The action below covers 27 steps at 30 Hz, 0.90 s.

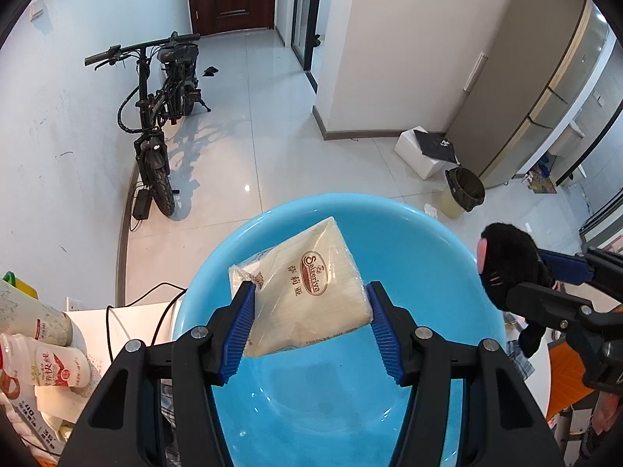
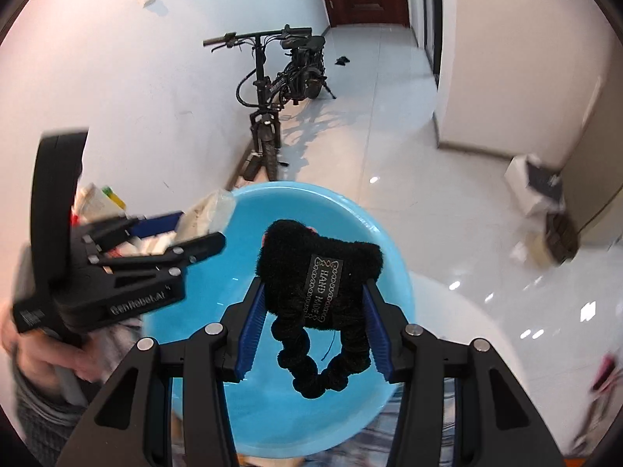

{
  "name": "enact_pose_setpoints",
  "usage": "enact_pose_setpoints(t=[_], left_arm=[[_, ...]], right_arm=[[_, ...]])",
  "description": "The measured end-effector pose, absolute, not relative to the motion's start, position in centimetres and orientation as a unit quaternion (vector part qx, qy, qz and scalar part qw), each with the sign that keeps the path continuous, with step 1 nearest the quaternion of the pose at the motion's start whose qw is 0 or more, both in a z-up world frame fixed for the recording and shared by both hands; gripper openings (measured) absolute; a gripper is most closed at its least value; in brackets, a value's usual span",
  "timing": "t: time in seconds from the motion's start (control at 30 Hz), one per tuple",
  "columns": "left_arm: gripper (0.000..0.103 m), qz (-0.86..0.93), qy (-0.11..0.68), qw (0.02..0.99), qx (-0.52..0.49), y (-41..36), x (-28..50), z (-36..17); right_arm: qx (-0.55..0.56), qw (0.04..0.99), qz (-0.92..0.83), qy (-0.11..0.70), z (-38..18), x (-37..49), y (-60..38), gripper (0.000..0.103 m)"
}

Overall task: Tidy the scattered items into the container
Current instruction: 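Lift the tissue pack and black glove over the blue basin with both tools, then open the left tool to drop the tissue pack into the basin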

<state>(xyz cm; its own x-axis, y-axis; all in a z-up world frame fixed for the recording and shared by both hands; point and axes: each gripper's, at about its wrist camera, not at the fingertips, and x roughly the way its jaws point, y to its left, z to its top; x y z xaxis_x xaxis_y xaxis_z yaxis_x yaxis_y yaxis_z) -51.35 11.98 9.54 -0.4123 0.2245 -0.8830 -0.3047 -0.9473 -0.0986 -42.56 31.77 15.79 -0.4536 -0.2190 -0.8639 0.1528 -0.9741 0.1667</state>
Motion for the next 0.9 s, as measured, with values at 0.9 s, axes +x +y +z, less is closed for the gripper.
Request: enact_pose_setpoints(t=[0.9], left_arm=[[0.060, 0.839, 0.033, 0.167, -0.517, 11.91, -51.64, 9.40]], right_arm=[[0.517, 0.121, -0.846, -0.052, 15.55, -42.63, 31.97, 0.047]])
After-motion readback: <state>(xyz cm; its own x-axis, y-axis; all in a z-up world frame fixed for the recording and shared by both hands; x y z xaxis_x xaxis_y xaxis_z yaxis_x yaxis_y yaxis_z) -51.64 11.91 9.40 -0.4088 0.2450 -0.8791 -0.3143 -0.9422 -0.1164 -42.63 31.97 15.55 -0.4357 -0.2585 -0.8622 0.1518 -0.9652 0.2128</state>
